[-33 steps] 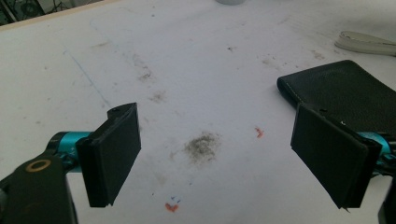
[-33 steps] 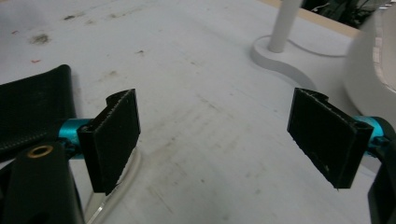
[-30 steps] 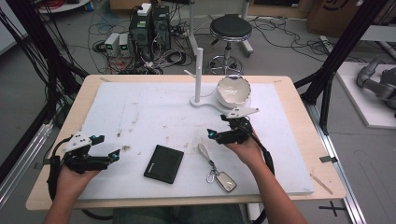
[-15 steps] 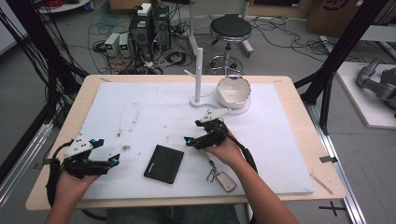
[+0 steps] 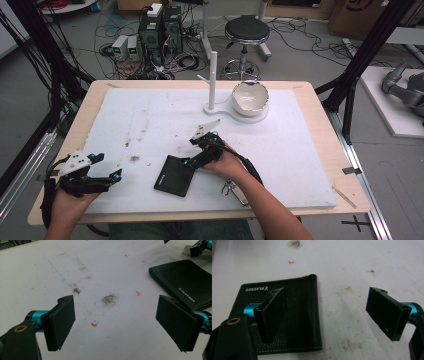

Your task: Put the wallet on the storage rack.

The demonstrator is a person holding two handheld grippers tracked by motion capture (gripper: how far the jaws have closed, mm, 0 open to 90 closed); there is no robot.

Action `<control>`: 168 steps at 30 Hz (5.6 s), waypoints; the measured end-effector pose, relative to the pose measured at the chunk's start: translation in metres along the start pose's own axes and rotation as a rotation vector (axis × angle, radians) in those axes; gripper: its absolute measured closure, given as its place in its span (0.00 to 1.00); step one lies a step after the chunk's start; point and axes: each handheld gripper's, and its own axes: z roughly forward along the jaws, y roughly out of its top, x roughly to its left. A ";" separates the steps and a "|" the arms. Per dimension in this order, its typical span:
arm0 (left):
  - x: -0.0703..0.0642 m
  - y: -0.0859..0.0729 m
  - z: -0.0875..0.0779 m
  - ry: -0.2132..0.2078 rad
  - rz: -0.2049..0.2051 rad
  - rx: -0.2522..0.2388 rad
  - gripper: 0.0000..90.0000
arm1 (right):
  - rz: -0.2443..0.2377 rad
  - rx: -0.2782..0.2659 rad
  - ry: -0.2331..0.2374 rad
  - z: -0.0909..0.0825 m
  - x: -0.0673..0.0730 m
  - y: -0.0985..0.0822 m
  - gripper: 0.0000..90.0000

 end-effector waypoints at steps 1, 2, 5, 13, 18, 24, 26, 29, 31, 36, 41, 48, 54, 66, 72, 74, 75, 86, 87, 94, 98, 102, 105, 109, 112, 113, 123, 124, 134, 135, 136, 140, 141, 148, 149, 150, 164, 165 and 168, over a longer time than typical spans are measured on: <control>0.000 0.000 0.000 0.002 -0.001 0.000 0.18 | -0.007 0.017 0.017 0.005 0.003 0.001 0.19; 0.000 -0.001 0.000 0.002 -0.004 -0.001 0.18 | -0.007 0.017 0.017 0.005 0.003 0.001 0.19; 0.000 -0.001 -0.002 0.004 -0.002 0.001 0.18 | -0.018 0.045 0.031 0.011 0.006 0.001 0.21; 0.000 -0.001 -0.002 0.005 0.001 0.003 0.18 | -0.014 0.134 0.140 0.019 0.007 -0.001 0.57; -0.001 -0.001 -0.001 0.004 0.006 0.003 0.18 | 0.004 0.135 0.151 0.018 0.005 -0.002 0.63; -0.002 -0.001 -0.002 0.003 0.009 0.006 0.18 | 0.024 0.129 0.150 0.017 0.001 -0.003 0.81; -0.003 -0.001 -0.001 0.003 0.007 0.003 0.18 | 0.015 0.130 0.139 0.016 0.003 -0.002 0.84; -0.004 0.000 -0.001 0.001 0.011 0.007 0.18 | -0.033 0.136 0.101 0.015 0.008 0.000 0.91; -0.004 0.000 -0.001 -0.001 0.016 0.009 0.18 | -0.046 0.135 0.088 0.013 0.009 0.001 0.93; -0.003 0.000 -0.001 0.000 0.014 0.002 0.18 | -0.044 0.091 0.107 0.004 0.009 0.004 0.95; -0.002 0.000 -0.001 0.002 0.013 0.000 0.18 | -0.044 0.009 0.086 -0.012 0.010 0.009 0.95; -0.001 0.001 0.005 -0.013 0.010 -0.015 0.18 | -0.030 -0.113 0.006 -0.049 0.002 0.015 0.95; -0.002 0.007 0.015 -0.034 0.016 -0.018 0.18 | 0.000 -0.147 -0.059 -0.073 -0.008 0.014 0.95; -0.001 0.019 0.031 -0.060 0.024 -0.036 0.18 | 0.026 -0.237 -0.203 -0.118 -0.030 0.017 0.95; -0.004 0.026 0.041 -0.078 0.035 -0.038 0.18 | 0.073 -0.261 -0.284 -0.141 -0.047 0.012 0.95; -0.004 0.027 0.043 -0.083 0.038 -0.036 0.18 | 0.079 -0.267 -0.308 -0.147 -0.051 0.011 0.95; -0.005 0.028 0.045 -0.088 0.038 -0.039 0.18 | 0.089 -0.275 -0.331 -0.155 -0.057 0.010 0.95; -0.007 0.030 0.048 -0.088 0.045 -0.036 0.18 | 0.128 -0.306 -0.440 -0.187 -0.084 0.009 0.95; -0.007 0.030 0.047 -0.088 0.044 -0.035 0.18 | 0.128 -0.306 -0.440 -0.187 -0.084 0.009 0.95; -0.007 0.030 0.047 -0.085 0.044 -0.033 0.18 | 0.137 -0.281 -0.507 -0.196 -0.103 0.010 0.95; -0.007 0.029 0.048 -0.086 0.046 -0.029 0.18 | 0.150 -0.274 -0.542 -0.203 -0.113 0.011 0.95; -0.008 0.030 0.049 -0.087 0.046 -0.033 0.18 | 0.174 -0.258 -0.586 -0.207 -0.126 0.009 0.95; -0.008 0.032 0.051 -0.087 0.051 -0.032 0.18 | 0.178 -0.260 -0.605 -0.209 -0.131 0.008 0.95; -0.008 0.032 0.052 -0.089 0.051 -0.032 0.18 | 0.206 -0.247 -0.652 -0.209 -0.145 0.002 0.95; -0.007 0.032 0.051 -0.088 0.050 -0.033 0.18 | 0.220 -0.243 -0.663 -0.209 -0.150 -0.001 0.95; -0.007 0.032 0.051 -0.086 0.048 -0.034 0.18 | 0.229 -0.233 -0.676 -0.207 -0.155 -0.004 0.95; -0.007 0.031 0.049 -0.082 0.047 -0.034 0.18 | 0.227 -0.197 -0.714 -0.200 -0.166 -0.008 0.95; -0.007 0.031 0.049 -0.081 0.049 -0.034 0.18 | 0.227 -0.197 -0.714 -0.200 -0.166 -0.008 0.95; -0.006 0.028 0.046 -0.071 0.044 -0.030 0.18 | 0.202 -0.148 -0.765 -0.188 -0.174 -0.011 0.95; -0.006 0.028 0.046 -0.071 0.047 -0.029 0.18 | 0.198 -0.145 -0.765 -0.185 -0.173 -0.011 0.95; -0.006 0.028 0.046 -0.073 0.045 -0.031 0.18 | 0.198 -0.145 -0.765 -0.185 -0.173 -0.011 0.95; -0.007 0.028 0.045 -0.071 0.046 -0.030 0.18 | 0.182 -0.130 -0.780 -0.180 -0.172 -0.013 0.95; -0.008 0.028 0.045 -0.070 0.047 -0.032 0.18 | 0.177 -0.130 -0.783 -0.180 -0.172 -0.012 0.95; -0.007 0.027 0.046 -0.075 0.041 -0.031 0.18 | 0.123 -0.124 -0.813 -0.180 -0.172 -0.010 0.95; -0.007 0.027 0.046 -0.075 0.044 -0.030 0.18 | 0.122 -0.122 -0.815 -0.180 -0.172 -0.010 0.95; -0.007 0.027 0.046 -0.076 0.048 -0.029 0.18 | 0.122 -0.124 -0.814 -0.180 -0.172 -0.010 0.95; -0.010 0.028 0.048 -0.079 0.048 -0.023 0.18 | 0.088 -0.106 -0.832 -0.180 -0.173 -0.012 0.95; -0.010 0.028 0.048 -0.080 0.050 -0.022 0.18 | 0.082 -0.100 -0.833 -0.178 -0.173 -0.012 0.95; -0.010 0.028 0.048 -0.079 0.048 -0.024 0.18 | 0.067 -0.091 -0.834 -0.176 -0.172 -0.011 0.95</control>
